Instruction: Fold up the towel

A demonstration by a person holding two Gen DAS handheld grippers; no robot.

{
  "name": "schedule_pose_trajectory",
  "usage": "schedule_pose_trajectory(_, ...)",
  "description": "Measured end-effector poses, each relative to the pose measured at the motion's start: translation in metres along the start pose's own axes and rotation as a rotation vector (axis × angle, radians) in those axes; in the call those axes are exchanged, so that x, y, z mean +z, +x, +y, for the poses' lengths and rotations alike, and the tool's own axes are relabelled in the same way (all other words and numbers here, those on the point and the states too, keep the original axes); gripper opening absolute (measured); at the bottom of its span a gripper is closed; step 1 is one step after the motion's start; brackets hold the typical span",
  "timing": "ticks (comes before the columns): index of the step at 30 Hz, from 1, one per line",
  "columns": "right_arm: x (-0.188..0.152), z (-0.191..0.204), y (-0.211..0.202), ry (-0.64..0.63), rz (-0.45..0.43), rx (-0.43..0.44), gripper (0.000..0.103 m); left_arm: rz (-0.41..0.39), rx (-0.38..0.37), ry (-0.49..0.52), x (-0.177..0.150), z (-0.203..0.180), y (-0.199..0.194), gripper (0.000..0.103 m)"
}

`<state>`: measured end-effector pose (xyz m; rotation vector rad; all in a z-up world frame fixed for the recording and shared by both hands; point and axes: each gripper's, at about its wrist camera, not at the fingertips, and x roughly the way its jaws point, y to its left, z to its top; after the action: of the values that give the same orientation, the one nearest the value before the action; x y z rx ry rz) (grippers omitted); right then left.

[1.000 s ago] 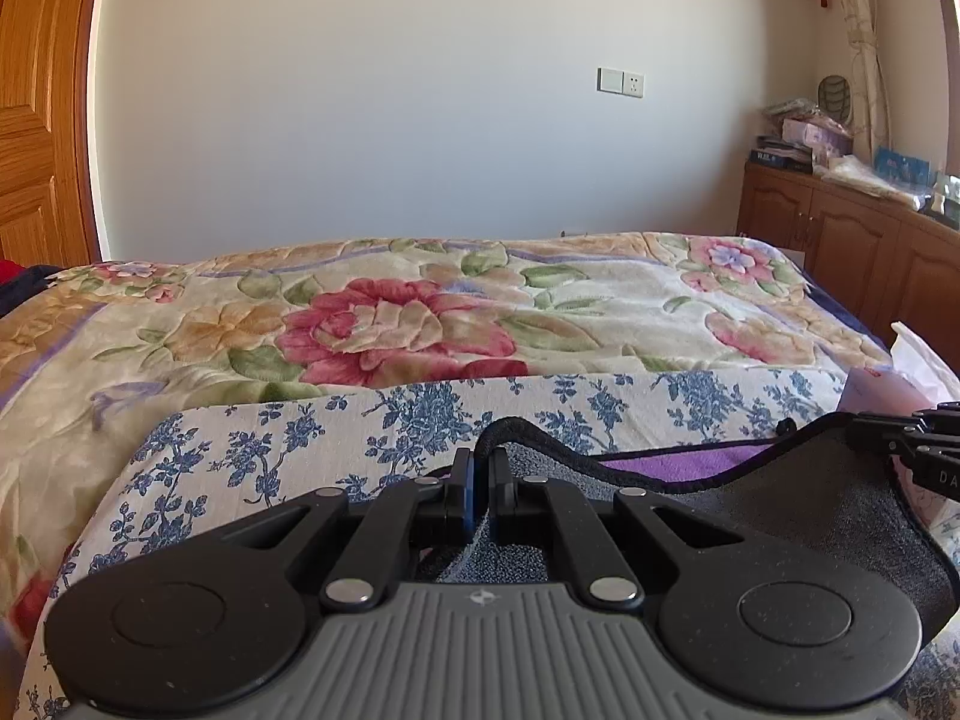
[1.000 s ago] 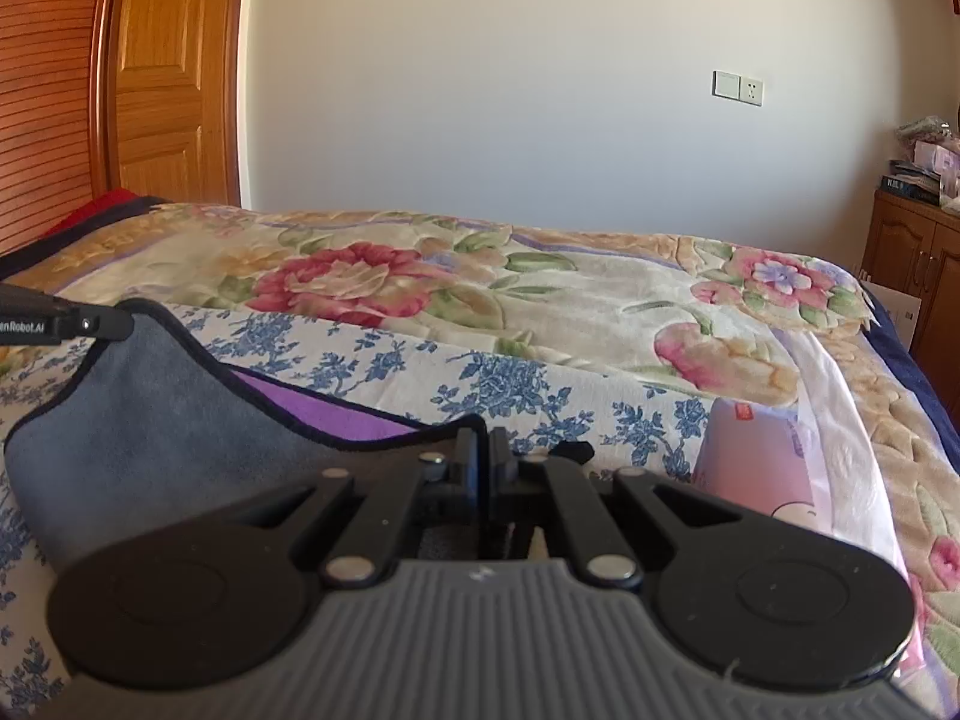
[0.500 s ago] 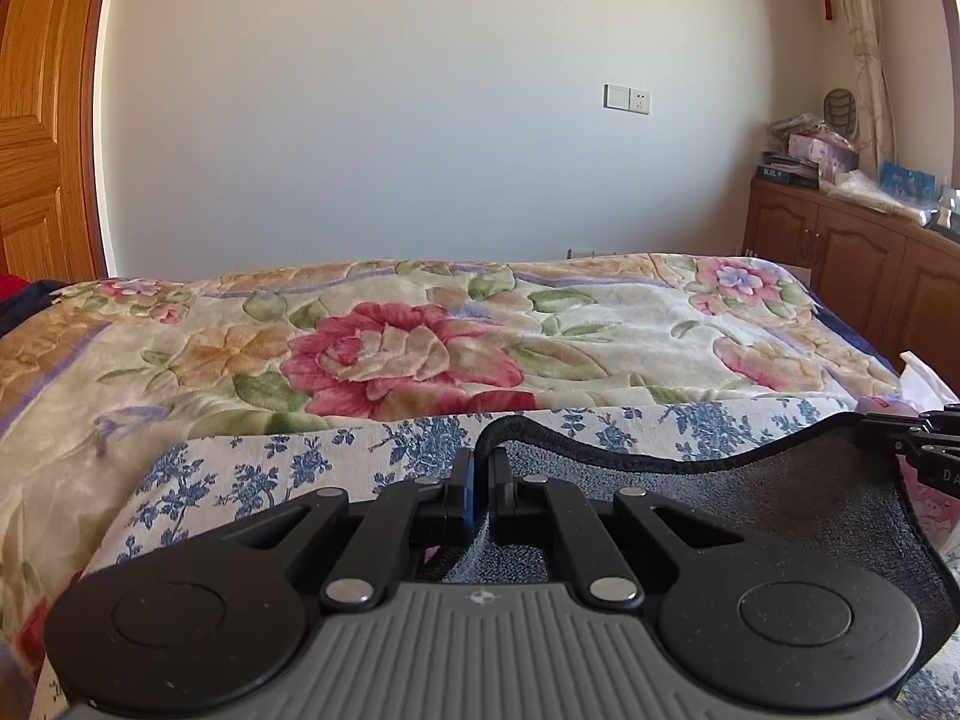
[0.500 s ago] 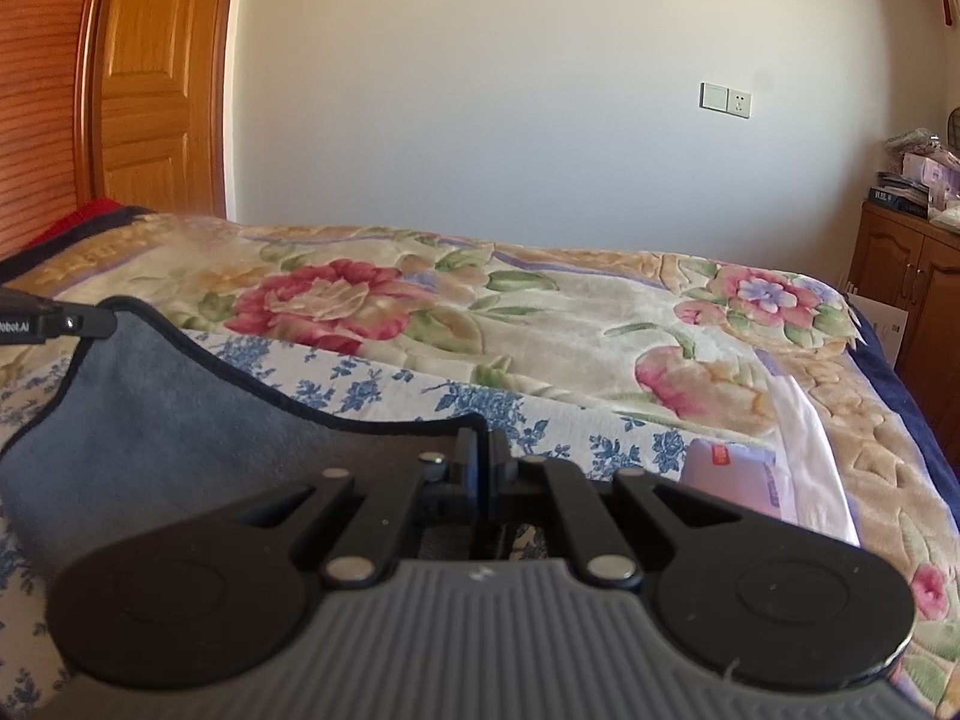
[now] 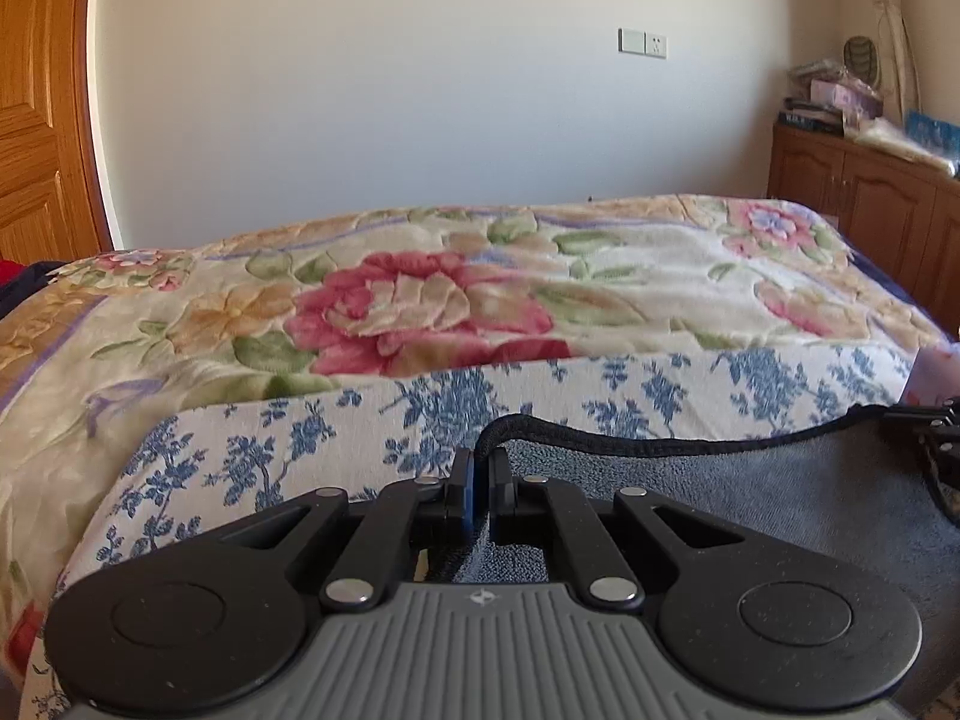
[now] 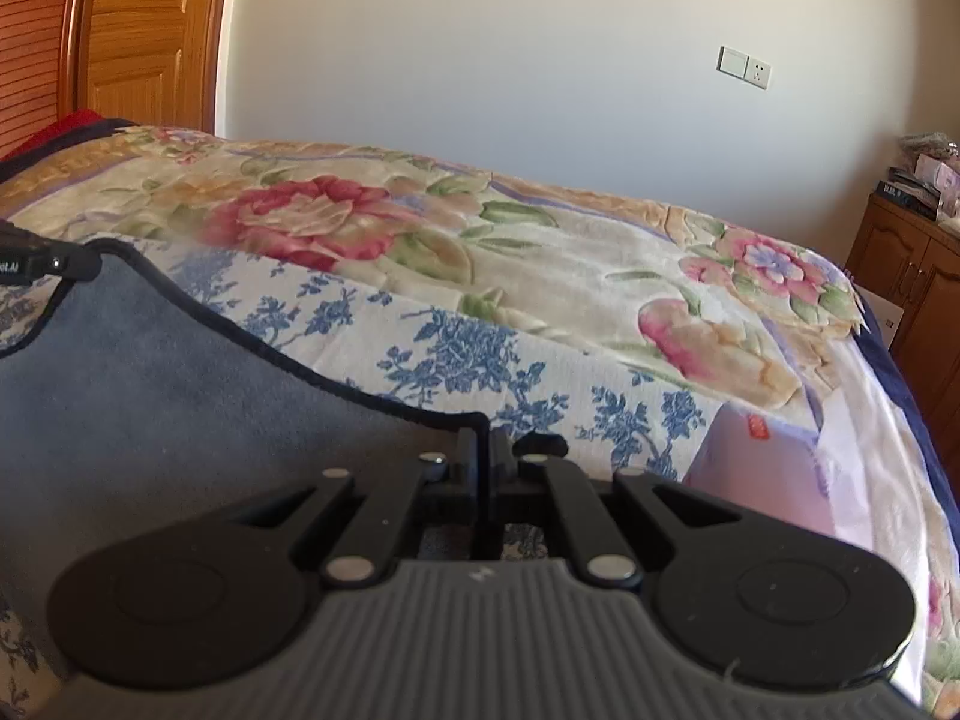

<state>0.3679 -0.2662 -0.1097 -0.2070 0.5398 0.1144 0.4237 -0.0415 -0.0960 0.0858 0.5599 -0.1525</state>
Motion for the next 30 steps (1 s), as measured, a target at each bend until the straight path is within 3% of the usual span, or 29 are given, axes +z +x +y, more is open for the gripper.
schedule_pose_trajectory(3,-0.001,-0.002,0.001,0.009,0.012,-0.005,0.004,0.006,0.006,0.008,-0.005,-0.001,0.003,0.008)
schedule_pose_trajectory(4,-0.001,-0.003,0.002,0.015,0.015,-0.007,0.005,0.006,0.006,0.007,-0.006,0.0,0.002,0.016)
schedule_pose_trajectory(5,-0.001,-0.003,0.001,0.022,0.013,-0.007,0.005,0.01,0.007,0.005,-0.007,0.0,0.002,0.031)
schedule_pose_trajectory(8,-0.001,-0.003,-0.004,0.027,0.005,-0.004,0.032,-0.002,0.009,-0.013,-0.008,0.003,-0.002,0.059)
schedule_pose_trajectory(10,-0.001,-0.004,-0.01,0.04,-0.011,0.024,0.056,-0.014,0.019,-0.031,-0.008,0.005,-0.008,0.071)
schedule_pose_trajectory(11,-0.001,-0.004,-0.013,0.045,-0.013,0.023,0.056,-0.02,0.024,-0.039,-0.008,0.006,-0.011,0.079)
schedule_pose_trajectory(23,0.009,0.0,-0.085,0.129,-0.048,0.069,0.058,-0.106,0.04,-0.053,0.011,0.002,-0.099,0.099)
schedule_pose_trajectory(30,0.022,0.002,-0.137,0.152,-0.083,0.064,0.059,-0.148,0.057,-0.02,0.028,-0.002,-0.161,0.102)
